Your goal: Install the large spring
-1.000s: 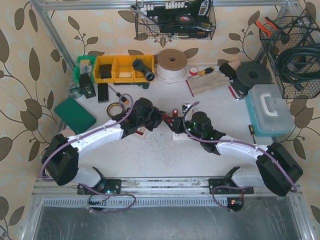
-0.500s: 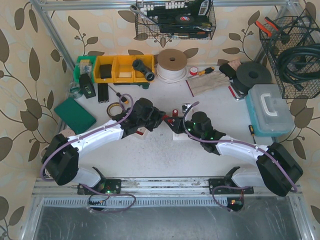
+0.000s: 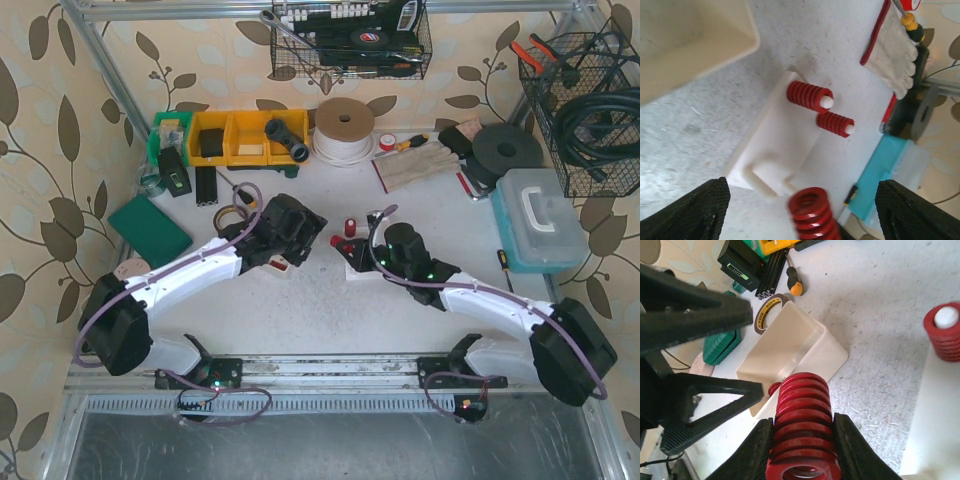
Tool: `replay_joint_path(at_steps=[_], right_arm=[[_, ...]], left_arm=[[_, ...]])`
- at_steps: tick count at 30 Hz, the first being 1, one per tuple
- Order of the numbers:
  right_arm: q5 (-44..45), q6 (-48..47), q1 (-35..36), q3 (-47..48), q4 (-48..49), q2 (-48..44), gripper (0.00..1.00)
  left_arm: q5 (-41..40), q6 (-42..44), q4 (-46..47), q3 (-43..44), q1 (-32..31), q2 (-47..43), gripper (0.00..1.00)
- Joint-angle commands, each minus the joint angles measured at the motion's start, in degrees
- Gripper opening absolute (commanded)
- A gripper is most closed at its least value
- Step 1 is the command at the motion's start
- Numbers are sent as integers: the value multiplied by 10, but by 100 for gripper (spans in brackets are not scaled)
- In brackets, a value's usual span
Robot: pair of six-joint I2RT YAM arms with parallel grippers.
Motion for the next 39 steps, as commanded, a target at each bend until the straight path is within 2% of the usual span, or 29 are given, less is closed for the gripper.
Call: replay_joint_path(at_steps=[1,8,14,19,25,29,32,39], right_arm=[[51,-59,-1,69,-132,-53,0],[115,-115,-11,185,-421,-104,0],[147,-152,-13,275,-610,-84,0],[170,-161,-13,318,-669,-85,0],[188,-182,-12,394,-781,-14,0],[193,-188,-12,411,-808,-2,0],[205,-192,-13,434,-836,18,0],[199,-209,-13,468,-860,74,0]], left_arm=[[-61,116,-104,49,-5,-60,83],[-97,323,-170,59,-5,-104,80],[-94,424,-124,0,-9,-150,76],[-107,492,-90,-55,-19,-194,76],[-75,562,-26,-123,-21,-229,76],[-83,543,27,-204,-22,-260,76],[-83,553,52,-220,-23,-302,77],[-69,555,61,-220,-23,-303,77]])
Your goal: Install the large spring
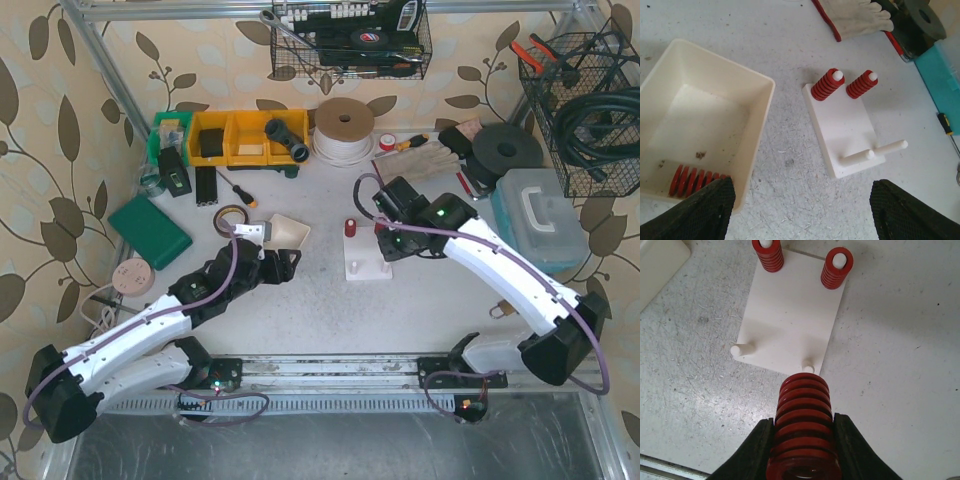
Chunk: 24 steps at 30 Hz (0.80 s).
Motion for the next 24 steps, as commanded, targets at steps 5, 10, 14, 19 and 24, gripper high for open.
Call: replay_joint_path(at_steps=[5,10,14,19,24], right_arm=[[-10,-20,-3,19,-20,47,0],[-20,-36,-12,28,-24,81,0],[-42,-51,-29,30,-20,98,0],[-68,-69,-47,23,-14,108,0],[-94,-81,-58,9,-3,111,0]], left_arm=[[-1,10,28,14,-7,-10,78],[-23,-4,36,1,-7,-35,79],[-28,-8,32,5,-7,-37,79],[-37,-12,31,5,-7,-36,80],[-58,-21,26,4,-8,-36,83]])
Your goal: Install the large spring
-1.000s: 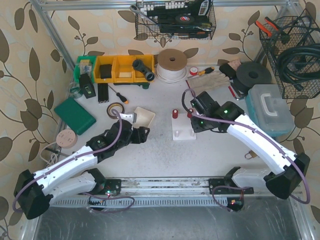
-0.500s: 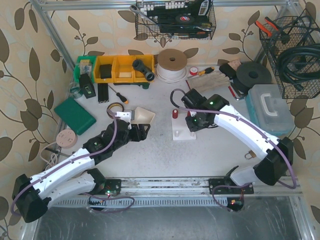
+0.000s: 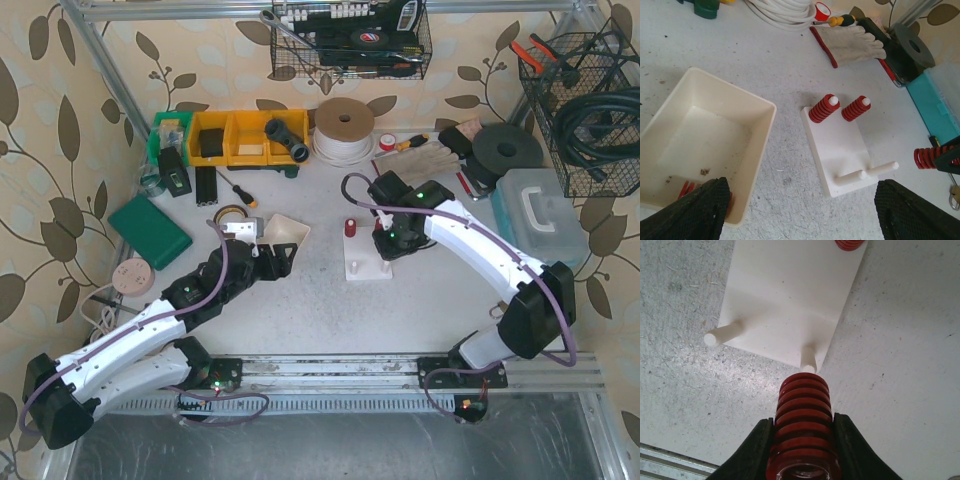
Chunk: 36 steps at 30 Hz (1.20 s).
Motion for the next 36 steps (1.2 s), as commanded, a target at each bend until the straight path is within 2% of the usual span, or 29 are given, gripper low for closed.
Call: replay_joint_path(at_steps=[1,6,36], right_arm=[[-38,-20,-8,1,11,6,0],[-47,-28,-15,-11,19,9,0],[-52,-50,-40,-55,60,34,0]], left_arm=[[-35,-17,10,3,-8,-6,83],[-55,-27,5,-3,-8,-12,87],[-49,-25,6,1,-7,0,88]])
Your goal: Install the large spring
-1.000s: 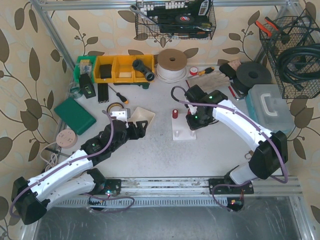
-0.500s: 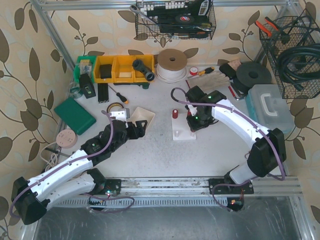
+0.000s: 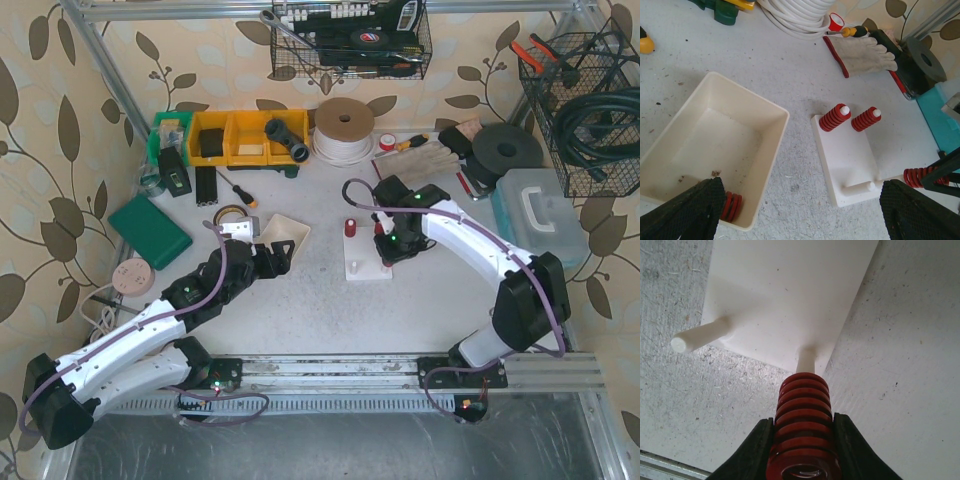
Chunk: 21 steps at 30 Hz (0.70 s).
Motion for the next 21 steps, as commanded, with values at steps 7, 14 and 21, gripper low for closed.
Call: replay_joint_path(at_steps=[7,14,21], right_arm=[[-14,-9,-4,-12,29,22,0],[-19,-7,-3,-26,47,41,0],[-9,-7,-3,-31,73,66,0]], left_arm=[[-8,0,11,3,-7,6,88],[-7,0,10,6,-7,10,88],[-6,0,9,6,-7,11,87]])
